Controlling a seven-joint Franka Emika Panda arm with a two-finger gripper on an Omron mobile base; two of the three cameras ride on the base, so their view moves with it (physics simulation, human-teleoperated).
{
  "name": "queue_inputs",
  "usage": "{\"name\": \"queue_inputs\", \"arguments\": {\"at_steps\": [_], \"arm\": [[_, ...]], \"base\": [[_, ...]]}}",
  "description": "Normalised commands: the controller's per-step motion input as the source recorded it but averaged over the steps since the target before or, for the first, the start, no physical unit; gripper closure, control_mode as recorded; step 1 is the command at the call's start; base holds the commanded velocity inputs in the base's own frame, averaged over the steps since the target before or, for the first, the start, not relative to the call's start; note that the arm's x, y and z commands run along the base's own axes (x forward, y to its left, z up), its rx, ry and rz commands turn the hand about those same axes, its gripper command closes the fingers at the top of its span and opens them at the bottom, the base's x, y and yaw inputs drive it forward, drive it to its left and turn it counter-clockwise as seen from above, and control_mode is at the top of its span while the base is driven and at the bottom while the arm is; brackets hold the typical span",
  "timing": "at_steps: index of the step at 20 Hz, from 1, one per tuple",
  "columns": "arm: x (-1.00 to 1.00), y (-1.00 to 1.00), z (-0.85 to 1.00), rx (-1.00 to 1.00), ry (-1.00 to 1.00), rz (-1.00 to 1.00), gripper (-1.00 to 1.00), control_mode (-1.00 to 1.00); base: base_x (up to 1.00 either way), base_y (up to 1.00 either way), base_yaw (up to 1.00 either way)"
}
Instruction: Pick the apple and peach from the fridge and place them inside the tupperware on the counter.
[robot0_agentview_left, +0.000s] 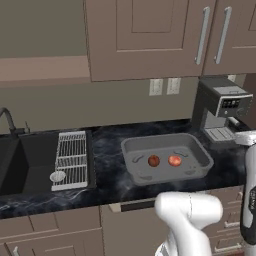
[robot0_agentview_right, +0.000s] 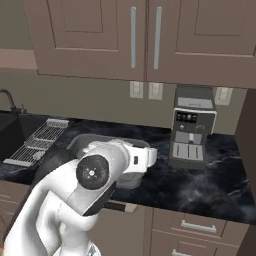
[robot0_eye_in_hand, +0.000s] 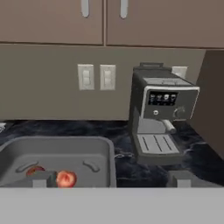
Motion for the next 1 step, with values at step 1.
{"name": "queue_inputs", "arguments": {"at_steps": [1], "arm": [[-0.14, -0.04, 0.88, 0.0, -0.13, 0.0, -1.0, -1.0]], "base": [[0.0, 0.0, 0.0]]}}
